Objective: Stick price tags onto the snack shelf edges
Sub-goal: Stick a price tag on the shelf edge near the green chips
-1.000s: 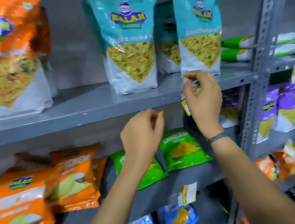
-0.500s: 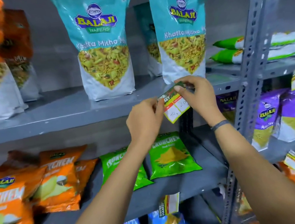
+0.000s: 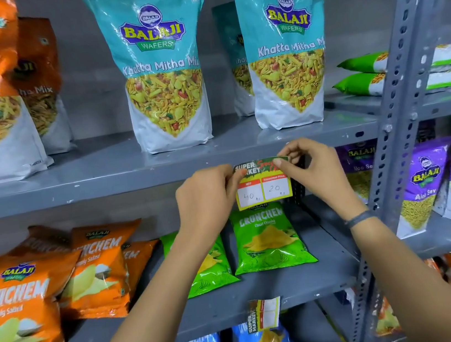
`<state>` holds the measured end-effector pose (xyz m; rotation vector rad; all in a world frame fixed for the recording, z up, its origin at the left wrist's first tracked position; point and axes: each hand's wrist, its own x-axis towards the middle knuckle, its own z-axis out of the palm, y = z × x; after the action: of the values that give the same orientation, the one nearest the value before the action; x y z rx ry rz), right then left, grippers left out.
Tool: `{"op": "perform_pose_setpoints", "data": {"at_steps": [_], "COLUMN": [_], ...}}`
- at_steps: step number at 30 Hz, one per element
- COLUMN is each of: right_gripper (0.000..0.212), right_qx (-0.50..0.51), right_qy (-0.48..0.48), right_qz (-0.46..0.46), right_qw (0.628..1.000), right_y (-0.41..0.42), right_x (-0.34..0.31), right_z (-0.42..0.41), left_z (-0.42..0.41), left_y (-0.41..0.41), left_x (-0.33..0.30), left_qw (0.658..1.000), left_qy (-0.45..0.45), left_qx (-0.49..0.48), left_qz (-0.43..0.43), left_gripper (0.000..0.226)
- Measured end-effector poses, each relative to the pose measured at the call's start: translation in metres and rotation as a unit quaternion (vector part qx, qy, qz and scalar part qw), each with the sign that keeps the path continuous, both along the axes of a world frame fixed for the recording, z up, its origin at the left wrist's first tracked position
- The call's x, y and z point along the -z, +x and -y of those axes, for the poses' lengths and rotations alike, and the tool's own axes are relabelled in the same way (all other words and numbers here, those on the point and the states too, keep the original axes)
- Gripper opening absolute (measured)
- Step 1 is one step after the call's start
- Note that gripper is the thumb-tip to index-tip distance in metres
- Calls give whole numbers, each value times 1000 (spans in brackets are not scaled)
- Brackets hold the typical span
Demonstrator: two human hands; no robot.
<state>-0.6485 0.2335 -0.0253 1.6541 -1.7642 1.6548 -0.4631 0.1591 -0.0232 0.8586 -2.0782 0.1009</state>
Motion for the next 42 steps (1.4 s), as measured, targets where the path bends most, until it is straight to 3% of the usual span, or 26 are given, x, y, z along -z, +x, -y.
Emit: {"op": "perform_pose_setpoints", "data": {"at_steps": [8, 16, 20, 22, 26, 31, 37, 42], "right_gripper": [9, 13, 16, 17, 15, 20, 31, 21], "right_qx": [27, -4, 33, 39, 42, 32, 53, 60], "right_qy": [-2, -56, -60, -65, -79, -127, -195, -37], "right_qz": [-51, 33, 30, 34, 40, 42, 109, 119], "right_qw": [998, 998, 997, 997, 995, 991, 973, 990], "right_y": [1, 0, -1, -1, -2, -2, 17, 34], "right_x": [2, -1, -2, -2, 1, 11, 73, 168], "right_z": [2, 7, 13, 15, 18, 19, 9, -2], "left_z": [6, 0, -3, -1, 4, 9, -1, -21], "left_y": [-6, -13, -19, -25, -40, -44, -43, -27], "left_x": [10, -4, -14, -16, -18, -13, -3, 79], "left_qw": [999, 997, 980, 972, 986, 989, 989, 973], "left_qy": [-21, -47, -150, -187, -141, -108, -107, -154], "left_qx": [-27, -51, -128, -137, -76, -89, -80, 27], "left_qz": [15, -17, -15, -39, -45, -53, -66, -167], "left_gripper": [45, 43, 32, 38, 33, 26, 27, 19]}}
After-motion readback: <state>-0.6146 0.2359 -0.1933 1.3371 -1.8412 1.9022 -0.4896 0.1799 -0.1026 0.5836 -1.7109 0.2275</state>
